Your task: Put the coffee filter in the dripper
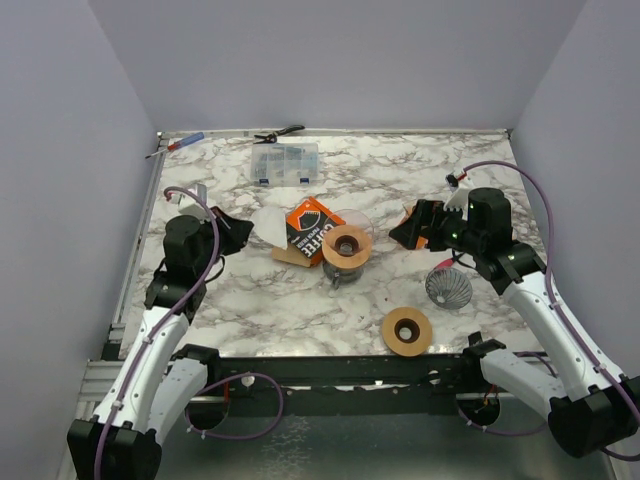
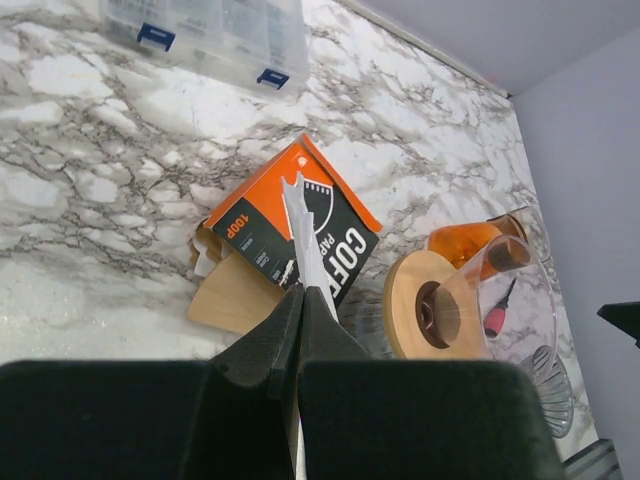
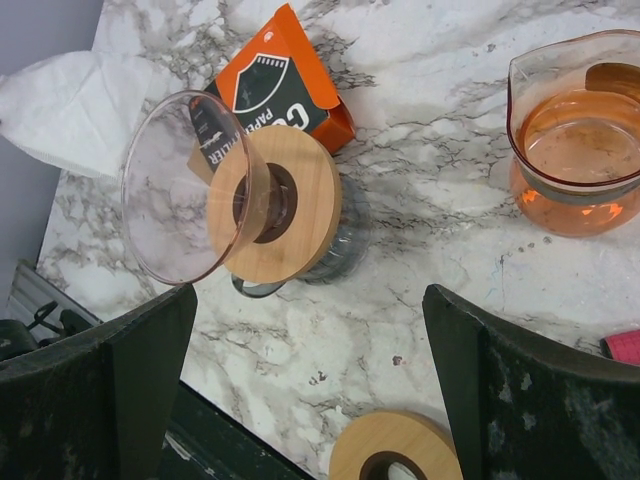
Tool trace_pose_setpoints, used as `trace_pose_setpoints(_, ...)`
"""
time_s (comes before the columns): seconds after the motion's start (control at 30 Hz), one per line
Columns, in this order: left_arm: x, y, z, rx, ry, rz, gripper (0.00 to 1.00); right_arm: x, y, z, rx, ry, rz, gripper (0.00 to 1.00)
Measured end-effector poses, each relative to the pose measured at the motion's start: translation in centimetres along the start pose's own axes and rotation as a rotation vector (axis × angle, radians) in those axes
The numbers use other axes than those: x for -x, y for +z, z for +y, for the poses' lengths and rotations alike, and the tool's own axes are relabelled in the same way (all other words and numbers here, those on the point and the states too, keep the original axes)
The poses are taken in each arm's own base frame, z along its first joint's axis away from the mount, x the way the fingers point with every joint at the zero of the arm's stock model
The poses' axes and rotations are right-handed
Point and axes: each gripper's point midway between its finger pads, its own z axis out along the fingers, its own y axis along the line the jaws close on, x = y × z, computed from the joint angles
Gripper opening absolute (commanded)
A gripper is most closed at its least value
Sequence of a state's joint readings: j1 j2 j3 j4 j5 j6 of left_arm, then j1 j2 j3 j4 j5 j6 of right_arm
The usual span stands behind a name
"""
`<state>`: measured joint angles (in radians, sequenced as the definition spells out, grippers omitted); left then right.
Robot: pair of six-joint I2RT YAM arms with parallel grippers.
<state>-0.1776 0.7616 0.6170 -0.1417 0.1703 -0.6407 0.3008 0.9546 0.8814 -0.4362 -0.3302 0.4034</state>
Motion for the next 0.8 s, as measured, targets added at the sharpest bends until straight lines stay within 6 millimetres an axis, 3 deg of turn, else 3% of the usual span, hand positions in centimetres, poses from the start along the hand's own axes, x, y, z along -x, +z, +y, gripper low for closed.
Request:
trace_pose_setpoints(0.33, 2.0, -0.4, -3.1, -0.120, 0.123, -0.011, 0.00, 0.5, -0.2, 1.0, 0.051, -0.014, -0.019, 1.00)
trace_pose_setpoints(0.6, 5.9, -0.6, -9.0, -0.344, 0.192, -0.083, 0.00, 0.6, -0.8, 2.3, 0.117, -0.031, -0.031, 1.00)
trace_pose_setpoints(0.8, 7.0, -1.9, -13.4, -0.539, 0.229, -0.097, 0.00, 1.0, -1.4, 2.8, 0.135, -0.042, -0.059, 1.00)
